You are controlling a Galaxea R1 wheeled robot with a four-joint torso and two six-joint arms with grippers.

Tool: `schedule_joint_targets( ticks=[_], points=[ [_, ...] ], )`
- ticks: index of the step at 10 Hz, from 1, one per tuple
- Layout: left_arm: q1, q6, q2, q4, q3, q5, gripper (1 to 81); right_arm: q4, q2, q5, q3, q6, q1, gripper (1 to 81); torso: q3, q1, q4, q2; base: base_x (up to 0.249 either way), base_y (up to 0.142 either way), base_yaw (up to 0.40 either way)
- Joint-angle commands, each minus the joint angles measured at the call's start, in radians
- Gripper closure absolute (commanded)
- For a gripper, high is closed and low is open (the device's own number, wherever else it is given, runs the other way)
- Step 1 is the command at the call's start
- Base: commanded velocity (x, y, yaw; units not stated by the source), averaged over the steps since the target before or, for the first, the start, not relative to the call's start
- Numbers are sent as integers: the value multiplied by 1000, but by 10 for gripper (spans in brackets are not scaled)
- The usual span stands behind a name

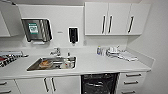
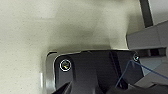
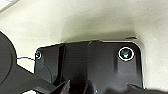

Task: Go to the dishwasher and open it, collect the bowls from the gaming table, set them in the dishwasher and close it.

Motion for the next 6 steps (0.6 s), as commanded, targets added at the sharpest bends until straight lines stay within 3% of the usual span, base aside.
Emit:
schedule_joint_targets(
  ticks=[1,3,4,6],
  points=[
    [-35,6,25,5,-53,35,10,-6,-21,0,-13,-4,53,10,-4,-61,0,96,0,0,0],
    [-12,37,88,9,-119,18,10,-24,13,0,-63,-6,39,10,37,-100,0,152,0,0,0],
    [8,38,122,23,-166,-46,10,-31,41,0,-109,-7,27,10,46,-118,0,180,0,0,0],
    [24,37,163,34,-219,-72,10,-41,91,1,-195,-7,8,10,51,-161,0,247,0,0,0]
  ],
)
